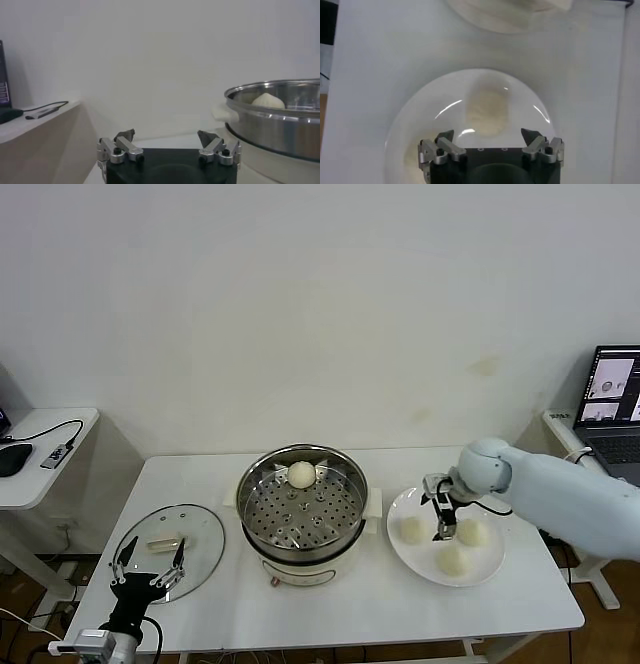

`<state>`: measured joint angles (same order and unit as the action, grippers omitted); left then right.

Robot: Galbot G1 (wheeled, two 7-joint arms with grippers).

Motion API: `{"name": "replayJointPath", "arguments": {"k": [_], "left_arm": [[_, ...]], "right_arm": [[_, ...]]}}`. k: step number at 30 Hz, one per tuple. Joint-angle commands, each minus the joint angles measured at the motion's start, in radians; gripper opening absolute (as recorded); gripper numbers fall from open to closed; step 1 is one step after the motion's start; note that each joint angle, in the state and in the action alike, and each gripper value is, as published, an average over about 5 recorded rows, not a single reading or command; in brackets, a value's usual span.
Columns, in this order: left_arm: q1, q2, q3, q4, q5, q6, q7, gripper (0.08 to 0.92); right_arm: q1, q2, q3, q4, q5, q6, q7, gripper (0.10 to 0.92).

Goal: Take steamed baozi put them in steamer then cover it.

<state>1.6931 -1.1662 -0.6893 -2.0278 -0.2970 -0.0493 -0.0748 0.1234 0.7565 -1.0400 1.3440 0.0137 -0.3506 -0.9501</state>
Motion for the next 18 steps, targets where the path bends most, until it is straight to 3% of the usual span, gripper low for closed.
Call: {"name": "replayJointPath", "arguments": {"k": [1,12,18], "left_arm": [[-0.001,0.001,0.001,0.001,0.001,-0.003,0.000,0.823],[-0.003,0.003,-0.001,0.008,0.002,-0.003,-0.002,0.823],[-0.005,0.000,0.000,0.011,0.003,-0.004,-0.002,0.823]], "right_arm": [[-0.078,0.064,0.056,-0.094,-0.055,0.013,0.012,0.823],[-0.109,0.105,0.081,-0.150,-0.078,0.018,0.017,0.818],[-0.111,0.109,0.084,-0.152,-0.077,0.016,0.015,0.737]]}}
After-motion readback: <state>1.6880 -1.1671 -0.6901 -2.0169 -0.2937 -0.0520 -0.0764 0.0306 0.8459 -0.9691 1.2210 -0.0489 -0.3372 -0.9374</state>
